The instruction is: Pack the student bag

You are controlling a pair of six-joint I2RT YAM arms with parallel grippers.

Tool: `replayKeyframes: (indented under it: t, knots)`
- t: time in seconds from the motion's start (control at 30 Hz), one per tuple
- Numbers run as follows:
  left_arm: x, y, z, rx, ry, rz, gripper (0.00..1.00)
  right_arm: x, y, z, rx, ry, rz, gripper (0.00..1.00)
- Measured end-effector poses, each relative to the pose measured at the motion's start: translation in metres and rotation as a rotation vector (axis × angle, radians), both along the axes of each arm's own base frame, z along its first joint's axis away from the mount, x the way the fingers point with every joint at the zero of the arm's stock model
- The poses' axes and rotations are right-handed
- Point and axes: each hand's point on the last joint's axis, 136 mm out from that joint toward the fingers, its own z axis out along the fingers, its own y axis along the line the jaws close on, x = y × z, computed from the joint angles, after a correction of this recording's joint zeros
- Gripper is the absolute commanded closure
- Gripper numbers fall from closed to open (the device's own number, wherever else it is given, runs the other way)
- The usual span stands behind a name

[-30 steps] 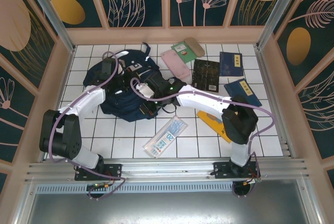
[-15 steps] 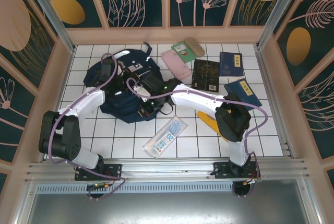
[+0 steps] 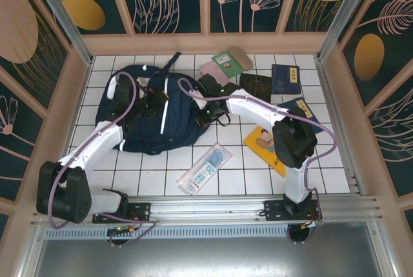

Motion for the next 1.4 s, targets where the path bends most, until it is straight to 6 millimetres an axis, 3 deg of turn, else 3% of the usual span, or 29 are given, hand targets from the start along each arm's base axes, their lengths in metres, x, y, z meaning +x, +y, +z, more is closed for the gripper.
replayKeyframes:
  t: [0.13,0.23,0.57,0.83,0.97,1.17,1.4]
  knots:
    - [0.001,0.004,0.006,-0.001,-0.013,0.027,1.00,0.030,-0.003,0.020,-0.022,-0.112,0.017,1.00]
    - [0.001,0.006,0.003,0.010,-0.005,0.041,1.00,0.041,-0.009,0.024,-0.078,-0.194,0.064,1.00]
    - [0.016,0.003,-0.029,0.042,0.065,0.074,1.00,0.039,-0.017,0.003,-0.302,-0.321,0.192,1.00]
    - [0.020,0.013,-0.040,-0.013,0.084,0.178,1.00,0.003,-0.033,-0.031,-0.368,-0.277,0.255,1.00]
    - [0.020,0.020,-0.046,-0.046,0.097,0.226,1.00,-0.015,-0.032,-0.024,-0.330,-0.292,0.281,1.00]
    - [0.024,0.022,-0.033,-0.098,0.077,0.266,1.00,-0.040,-0.017,-0.009,-0.253,-0.311,0.336,1.00]
    - [0.024,0.025,-0.025,-0.137,0.078,0.300,1.00,-0.063,-0.007,-0.007,-0.176,-0.288,0.369,1.00]
